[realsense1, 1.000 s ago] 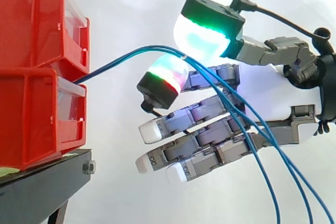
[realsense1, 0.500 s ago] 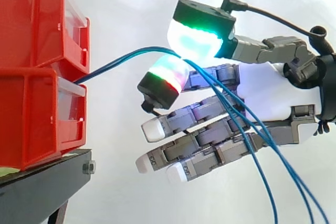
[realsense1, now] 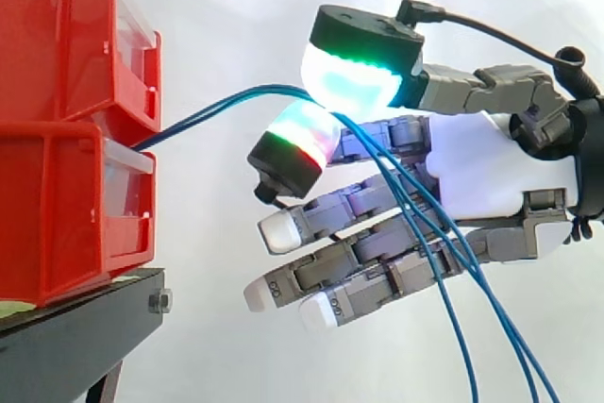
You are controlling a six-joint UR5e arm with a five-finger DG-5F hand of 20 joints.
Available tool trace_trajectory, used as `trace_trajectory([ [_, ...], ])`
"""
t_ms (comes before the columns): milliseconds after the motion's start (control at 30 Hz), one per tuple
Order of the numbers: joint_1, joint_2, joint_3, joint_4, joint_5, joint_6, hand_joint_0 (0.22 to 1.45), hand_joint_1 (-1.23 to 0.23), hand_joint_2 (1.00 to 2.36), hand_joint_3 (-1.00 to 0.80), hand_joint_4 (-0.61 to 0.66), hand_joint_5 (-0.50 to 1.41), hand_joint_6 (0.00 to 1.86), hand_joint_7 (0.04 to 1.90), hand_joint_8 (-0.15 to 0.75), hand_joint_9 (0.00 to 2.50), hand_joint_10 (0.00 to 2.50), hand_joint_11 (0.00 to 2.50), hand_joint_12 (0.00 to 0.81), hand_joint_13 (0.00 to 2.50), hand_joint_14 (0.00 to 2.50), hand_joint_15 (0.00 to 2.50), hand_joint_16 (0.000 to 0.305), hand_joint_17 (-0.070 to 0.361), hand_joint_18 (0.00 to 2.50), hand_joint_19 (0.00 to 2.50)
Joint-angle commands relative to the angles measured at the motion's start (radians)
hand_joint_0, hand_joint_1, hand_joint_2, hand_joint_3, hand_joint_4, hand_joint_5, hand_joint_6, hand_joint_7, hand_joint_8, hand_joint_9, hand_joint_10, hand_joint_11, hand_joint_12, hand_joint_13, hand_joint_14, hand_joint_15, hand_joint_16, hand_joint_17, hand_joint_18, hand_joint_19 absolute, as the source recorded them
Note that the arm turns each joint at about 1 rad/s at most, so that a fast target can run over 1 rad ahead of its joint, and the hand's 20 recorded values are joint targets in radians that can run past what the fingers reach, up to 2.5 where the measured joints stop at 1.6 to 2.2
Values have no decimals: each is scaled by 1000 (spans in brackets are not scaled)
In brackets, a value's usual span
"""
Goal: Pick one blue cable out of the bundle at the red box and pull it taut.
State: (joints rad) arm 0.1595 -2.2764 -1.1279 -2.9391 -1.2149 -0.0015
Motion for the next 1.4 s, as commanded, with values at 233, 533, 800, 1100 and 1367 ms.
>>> trace_trajectory([
  [233,0,0,0,0,0,0,653,-935,1025,-176,-94,-178,813,1227,306,863,19,1248,435,340,3,61,62,140,436,223],
  [533,0,0,0,0,0,0,655,-936,1023,-192,-99,-178,812,1209,290,974,12,1612,440,401,4,110,62,140,450,225],
  [800,0,0,0,0,0,0,699,-993,1023,-217,-101,-180,814,1239,299,921,12,1624,442,410,3,110,63,141,481,200],
  [1100,0,-2,0,0,0,0,764,-1032,1016,-318,-123,-192,815,1238,294,771,14,1483,431,378,2,68,62,140,494,148],
  [1367,0,0,0,0,0,0,798,-1049,1007,-411,-219,-225,801,1207,254,672,13,1509,416,358,2,73,62,139,486,112],
])
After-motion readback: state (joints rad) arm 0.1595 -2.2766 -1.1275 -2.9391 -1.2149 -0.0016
